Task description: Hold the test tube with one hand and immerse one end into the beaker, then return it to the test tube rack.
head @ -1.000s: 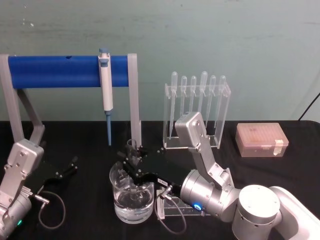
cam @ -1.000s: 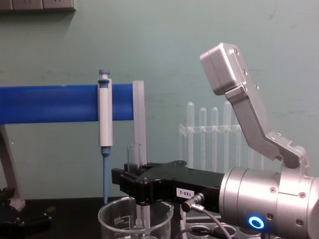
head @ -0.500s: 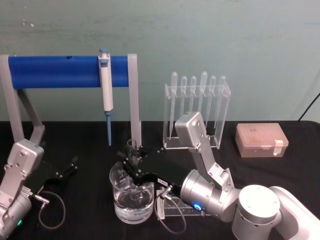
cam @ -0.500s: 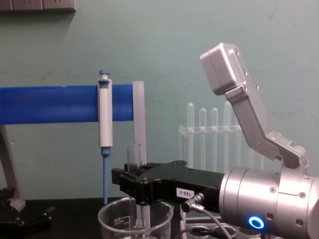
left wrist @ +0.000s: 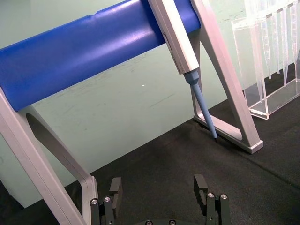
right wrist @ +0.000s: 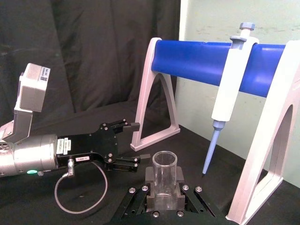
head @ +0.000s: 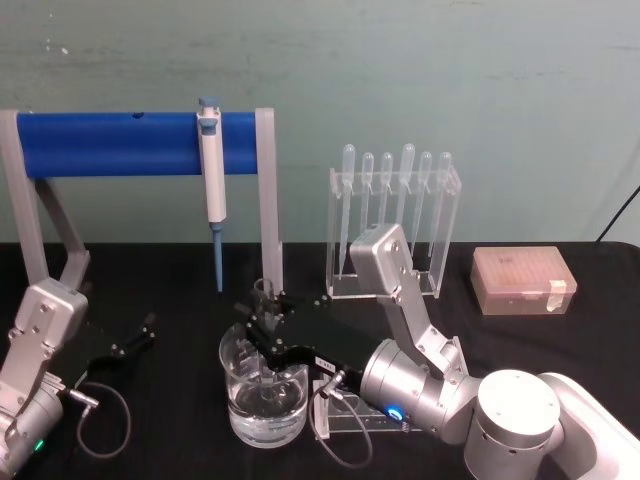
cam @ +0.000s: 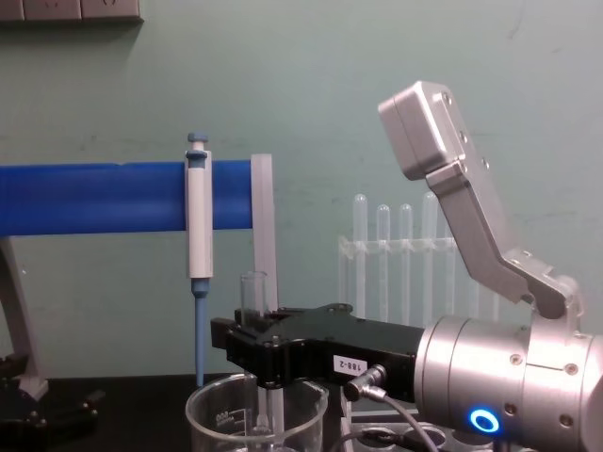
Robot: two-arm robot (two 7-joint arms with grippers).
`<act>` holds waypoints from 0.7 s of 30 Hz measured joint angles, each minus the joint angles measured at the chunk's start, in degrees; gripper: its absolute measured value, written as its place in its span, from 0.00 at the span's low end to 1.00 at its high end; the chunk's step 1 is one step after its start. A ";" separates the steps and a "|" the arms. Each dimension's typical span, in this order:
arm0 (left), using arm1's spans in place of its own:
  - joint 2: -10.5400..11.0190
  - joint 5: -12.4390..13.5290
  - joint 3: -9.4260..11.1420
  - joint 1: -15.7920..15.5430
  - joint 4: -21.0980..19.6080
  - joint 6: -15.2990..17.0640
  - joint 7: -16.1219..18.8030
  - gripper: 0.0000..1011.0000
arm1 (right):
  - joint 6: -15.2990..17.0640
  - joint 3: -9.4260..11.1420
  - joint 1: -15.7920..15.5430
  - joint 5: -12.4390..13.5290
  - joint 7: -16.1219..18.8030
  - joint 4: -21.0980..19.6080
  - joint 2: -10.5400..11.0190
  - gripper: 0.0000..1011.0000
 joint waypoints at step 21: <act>0.00 0.00 0.00 0.00 0.00 0.00 0.00 0.99 | 0.00 0.00 0.00 0.00 0.00 0.00 0.00 0.22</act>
